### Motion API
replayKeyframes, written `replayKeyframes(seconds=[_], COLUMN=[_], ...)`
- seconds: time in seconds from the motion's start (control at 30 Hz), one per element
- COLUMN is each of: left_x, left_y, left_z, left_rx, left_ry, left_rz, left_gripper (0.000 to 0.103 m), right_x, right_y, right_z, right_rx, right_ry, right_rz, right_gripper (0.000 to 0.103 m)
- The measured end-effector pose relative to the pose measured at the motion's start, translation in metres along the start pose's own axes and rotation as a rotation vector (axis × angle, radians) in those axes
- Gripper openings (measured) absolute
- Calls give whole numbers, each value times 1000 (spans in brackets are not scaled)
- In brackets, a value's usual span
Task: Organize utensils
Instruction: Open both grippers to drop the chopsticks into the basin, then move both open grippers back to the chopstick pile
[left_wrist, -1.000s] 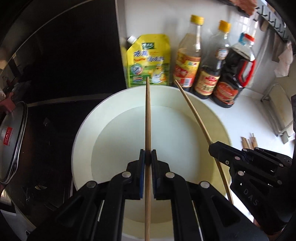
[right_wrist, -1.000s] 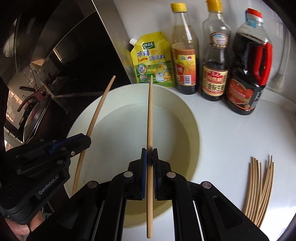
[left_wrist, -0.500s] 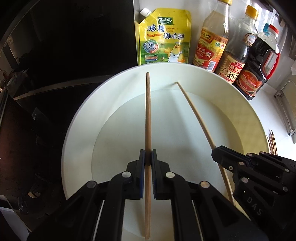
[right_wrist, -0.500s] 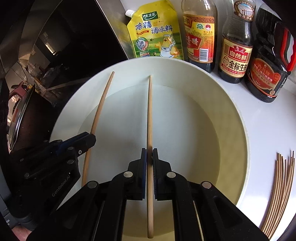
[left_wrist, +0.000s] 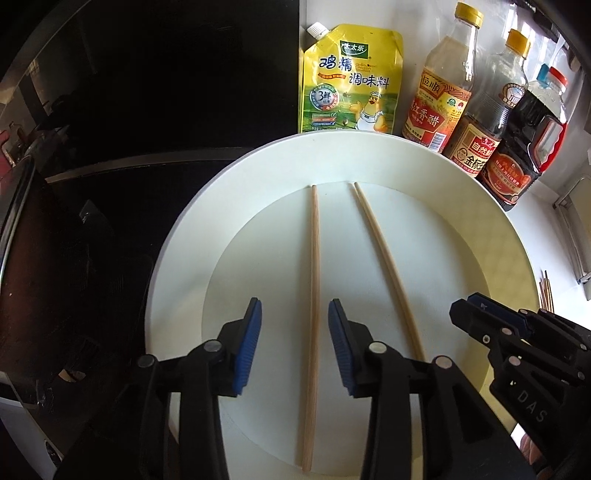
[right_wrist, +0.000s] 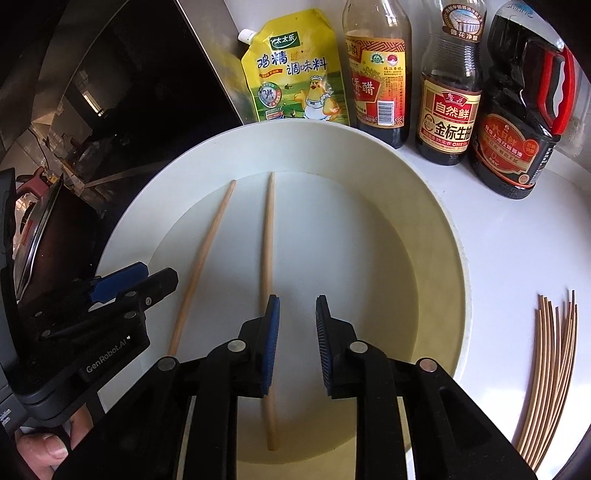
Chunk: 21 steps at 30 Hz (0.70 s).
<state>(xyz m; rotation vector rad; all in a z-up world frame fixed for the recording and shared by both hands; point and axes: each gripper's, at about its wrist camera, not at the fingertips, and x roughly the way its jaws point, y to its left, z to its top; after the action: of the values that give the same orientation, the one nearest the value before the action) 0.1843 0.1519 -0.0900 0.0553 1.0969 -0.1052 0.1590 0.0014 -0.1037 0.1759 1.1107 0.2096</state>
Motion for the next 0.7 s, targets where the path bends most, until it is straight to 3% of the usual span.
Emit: replayKeyframes(seconds=[0.17,0.27,0.43,0.57,0.7], left_x=[-16,-27,-48,-62,-73], left_y=[-1,-3,-8,-14,-24], left_z=[-7,-11,-19,-26,-31], left_rx=[8,10,11,6,15], left_ry=[-16,-32,-61,-81,-89], left_rz=[8,9,4,-9,-15], left_gripper=[44,52,53,59,59], right_x=[-13,-23,-38,-54,-69], right_y=[0,-1,-1,-4,-12], right_z=[-7,-14,-24,-33,-40], right_rx=[-4,-5,-13,-17,-10], right_ry=[-9,-17,-9,-21,-26], right_rz=[-4,-10,-11,-18,-23], right_gripper=[20,27,28,38,39])
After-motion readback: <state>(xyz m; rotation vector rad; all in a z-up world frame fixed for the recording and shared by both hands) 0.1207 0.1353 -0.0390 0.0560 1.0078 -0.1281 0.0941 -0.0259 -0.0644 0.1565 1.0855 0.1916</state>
